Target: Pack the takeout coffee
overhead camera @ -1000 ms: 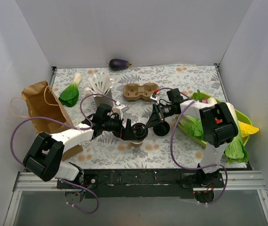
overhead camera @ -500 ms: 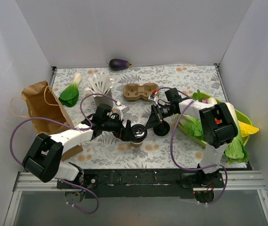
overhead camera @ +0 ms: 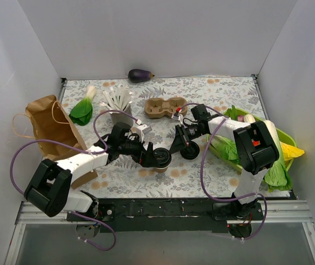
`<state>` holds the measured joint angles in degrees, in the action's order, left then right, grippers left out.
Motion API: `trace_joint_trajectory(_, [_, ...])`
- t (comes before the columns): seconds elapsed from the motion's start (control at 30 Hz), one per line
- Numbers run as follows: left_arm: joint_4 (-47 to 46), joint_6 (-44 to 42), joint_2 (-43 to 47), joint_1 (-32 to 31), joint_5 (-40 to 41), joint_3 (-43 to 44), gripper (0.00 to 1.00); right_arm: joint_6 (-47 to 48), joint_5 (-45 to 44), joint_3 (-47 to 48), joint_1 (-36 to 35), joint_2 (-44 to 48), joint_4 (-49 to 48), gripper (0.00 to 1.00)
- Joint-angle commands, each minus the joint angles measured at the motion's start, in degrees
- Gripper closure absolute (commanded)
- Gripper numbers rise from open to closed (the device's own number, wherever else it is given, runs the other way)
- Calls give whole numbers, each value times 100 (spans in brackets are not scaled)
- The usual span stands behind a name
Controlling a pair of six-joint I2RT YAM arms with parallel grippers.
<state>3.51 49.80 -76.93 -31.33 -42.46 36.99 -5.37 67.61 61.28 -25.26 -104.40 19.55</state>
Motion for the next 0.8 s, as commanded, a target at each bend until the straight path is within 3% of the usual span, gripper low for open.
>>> trace_joint_trajectory(0.0, [88, -164, 292, 4, -8, -69, 5, 229, -20, 227, -67, 253, 180, 74])
trace_joint_trajectory(0.77, [150, -225, 389, 13, -237, -140, 4, 519, -372, 130, -260, 438, 603, 71])
